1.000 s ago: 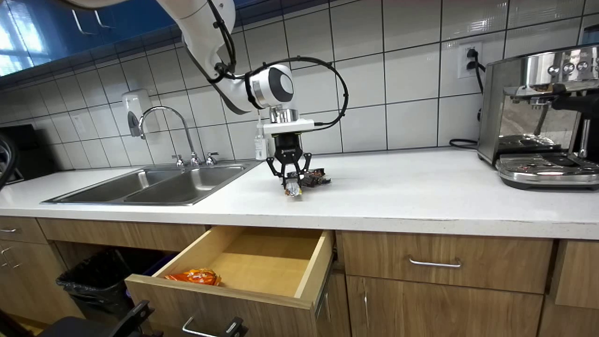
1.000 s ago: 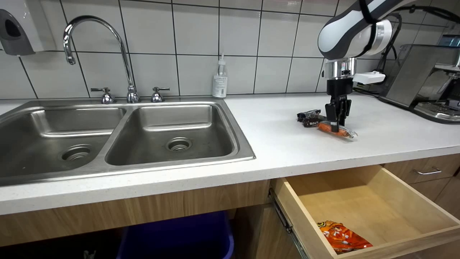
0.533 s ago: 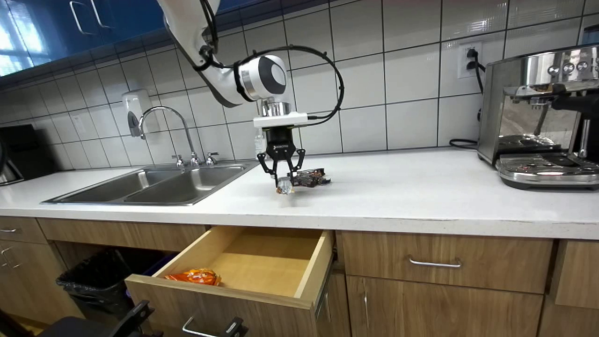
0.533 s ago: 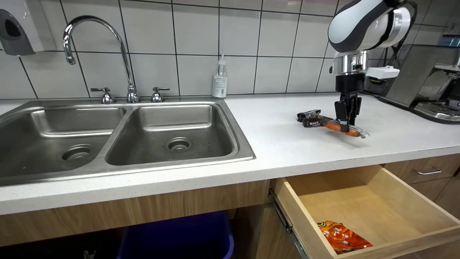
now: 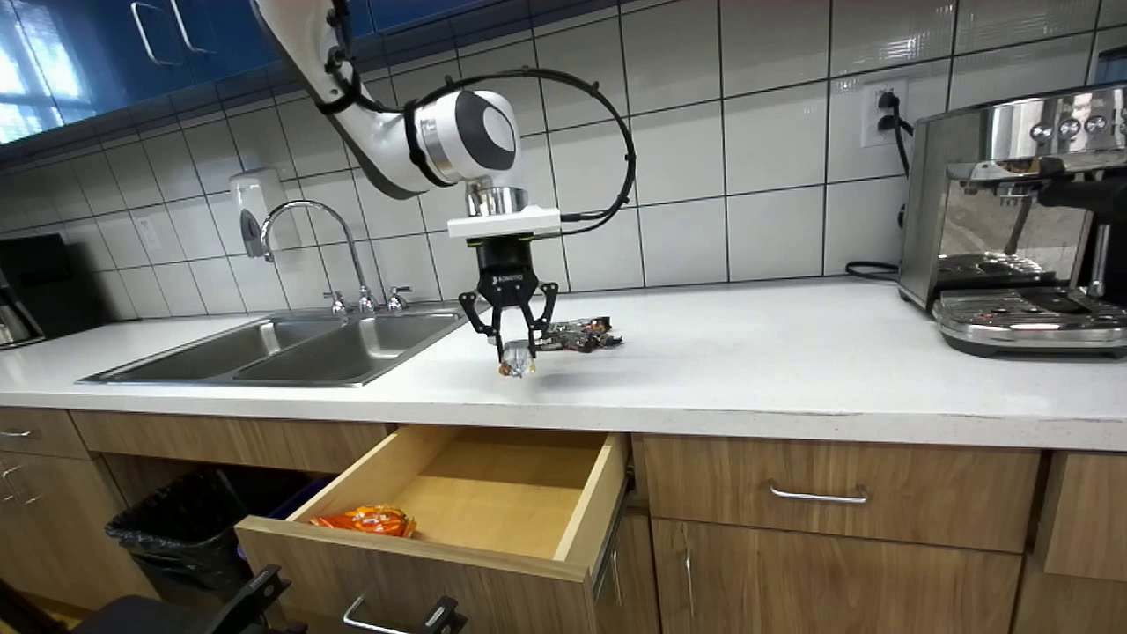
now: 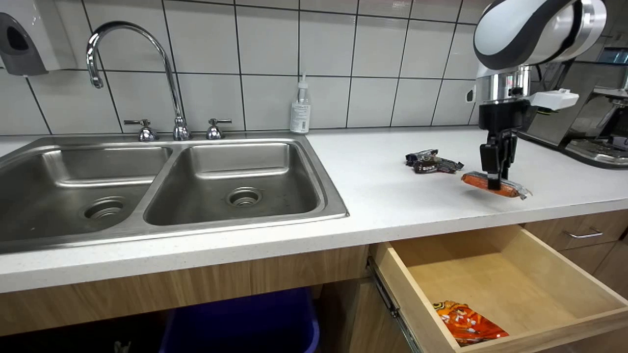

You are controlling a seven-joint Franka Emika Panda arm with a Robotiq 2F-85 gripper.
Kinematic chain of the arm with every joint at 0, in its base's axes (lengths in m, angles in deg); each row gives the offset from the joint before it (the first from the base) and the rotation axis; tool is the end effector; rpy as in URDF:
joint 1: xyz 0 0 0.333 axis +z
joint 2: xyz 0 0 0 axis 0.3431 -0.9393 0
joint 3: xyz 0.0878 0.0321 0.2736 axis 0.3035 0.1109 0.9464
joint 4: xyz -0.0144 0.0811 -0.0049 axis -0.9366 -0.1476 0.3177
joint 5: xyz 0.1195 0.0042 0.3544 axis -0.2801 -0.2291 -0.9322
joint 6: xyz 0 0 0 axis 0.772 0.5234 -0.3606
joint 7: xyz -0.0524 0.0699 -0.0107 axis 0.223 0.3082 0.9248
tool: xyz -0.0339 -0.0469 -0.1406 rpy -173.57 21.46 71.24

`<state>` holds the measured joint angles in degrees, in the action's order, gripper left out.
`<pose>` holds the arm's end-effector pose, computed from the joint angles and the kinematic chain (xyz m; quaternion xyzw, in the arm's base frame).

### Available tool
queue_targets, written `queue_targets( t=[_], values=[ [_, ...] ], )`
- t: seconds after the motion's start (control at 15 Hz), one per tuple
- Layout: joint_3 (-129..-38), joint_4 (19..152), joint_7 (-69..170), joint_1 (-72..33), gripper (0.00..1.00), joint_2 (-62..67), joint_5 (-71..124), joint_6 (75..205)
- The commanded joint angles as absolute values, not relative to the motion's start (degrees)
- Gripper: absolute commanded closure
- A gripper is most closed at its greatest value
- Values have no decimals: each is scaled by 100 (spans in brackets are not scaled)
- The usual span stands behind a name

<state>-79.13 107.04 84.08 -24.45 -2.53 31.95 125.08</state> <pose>0.5386 -0.0506 0.2006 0.9563 0.2520 -0.1479 0.0144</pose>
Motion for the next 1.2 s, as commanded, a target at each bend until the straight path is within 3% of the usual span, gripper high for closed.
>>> queue_targets(
  t=[0.0, 1.13],
  values=[
    [-7917, 11551, 8276, -2434, 83, 385, 3388, 12854],
    [-8027, 13585, 7574, -2327, 83, 1275, 3915, 13800]
  ],
)
